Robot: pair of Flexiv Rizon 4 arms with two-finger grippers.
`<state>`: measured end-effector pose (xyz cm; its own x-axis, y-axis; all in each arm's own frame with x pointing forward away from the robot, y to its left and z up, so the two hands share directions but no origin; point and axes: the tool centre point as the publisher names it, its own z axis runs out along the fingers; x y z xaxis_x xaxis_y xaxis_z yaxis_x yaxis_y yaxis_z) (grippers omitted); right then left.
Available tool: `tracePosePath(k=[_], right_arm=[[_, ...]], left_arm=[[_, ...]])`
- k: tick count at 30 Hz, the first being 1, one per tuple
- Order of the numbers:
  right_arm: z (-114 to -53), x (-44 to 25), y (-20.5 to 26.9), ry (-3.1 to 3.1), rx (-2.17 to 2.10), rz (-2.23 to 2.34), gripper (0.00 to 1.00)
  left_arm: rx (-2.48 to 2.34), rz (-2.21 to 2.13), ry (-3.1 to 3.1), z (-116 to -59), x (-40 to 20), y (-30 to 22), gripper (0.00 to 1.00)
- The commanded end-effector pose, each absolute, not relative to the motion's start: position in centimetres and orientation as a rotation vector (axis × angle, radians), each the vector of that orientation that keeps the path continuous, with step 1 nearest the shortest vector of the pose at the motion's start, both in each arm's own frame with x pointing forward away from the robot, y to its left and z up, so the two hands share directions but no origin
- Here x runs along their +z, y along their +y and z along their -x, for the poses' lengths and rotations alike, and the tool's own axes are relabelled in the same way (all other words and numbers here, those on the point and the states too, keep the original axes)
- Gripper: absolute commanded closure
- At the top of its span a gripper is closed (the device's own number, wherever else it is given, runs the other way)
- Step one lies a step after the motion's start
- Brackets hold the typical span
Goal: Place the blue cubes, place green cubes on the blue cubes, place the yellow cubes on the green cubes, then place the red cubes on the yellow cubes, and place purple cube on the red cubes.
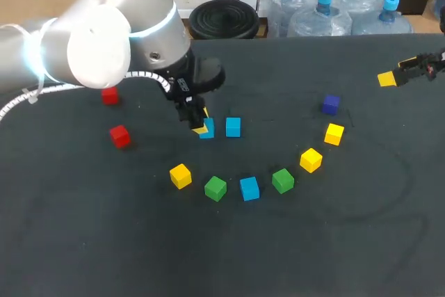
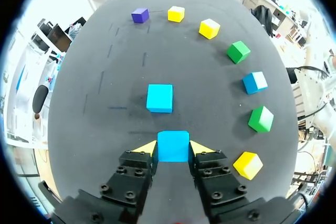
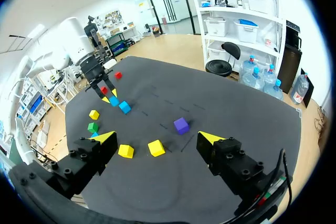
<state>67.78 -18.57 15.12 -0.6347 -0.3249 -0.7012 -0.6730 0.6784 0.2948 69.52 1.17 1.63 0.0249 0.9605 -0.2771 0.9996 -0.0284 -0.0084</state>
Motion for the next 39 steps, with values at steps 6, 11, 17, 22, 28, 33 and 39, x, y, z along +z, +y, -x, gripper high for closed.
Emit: tracePosePath(k=[6,11,17,22,28,33,39], right_arm=[[-67.9,15.0,-18.5,2.265,0.734,0.766,0.00],[-67.9,15.0,-18.5,2.265,0.734,0.766,0.00],[-67.9,15.0,-18.5,2.265,0.734,0.766,0.00],[-67.9,15.0,-18.5,2.265,0.734,0.766,0.00],[-67.9,15.0,-18.5,2.265,0.734,0.766,0.00],[-67.9,15.0,-18.5,2.265,0.734,0.766,0.00],[-67.9,15.0,-18.5,2.265,0.734,0.766,0.00]], left_arm=[[-0.316,-2.119,2.050,-70.4,1.3,0.7,1.00],[-0.320,-2.121,2.049,-70.5,1.3,0.7,1.00],[-0.319,-2.128,2.044,-70.5,1.2,0.5,1.00],[-0.301,-2.138,2.042,-71.0,1.3,0.5,1.00],[-0.288,-2.142,2.045,-71.3,1.3,0.5,1.00],[-0.276,-2.147,2.044,-71.5,1.3,0.3,1.00],[-0.273,-2.152,2.044,-71.6,1.2,0.1,1.00]])
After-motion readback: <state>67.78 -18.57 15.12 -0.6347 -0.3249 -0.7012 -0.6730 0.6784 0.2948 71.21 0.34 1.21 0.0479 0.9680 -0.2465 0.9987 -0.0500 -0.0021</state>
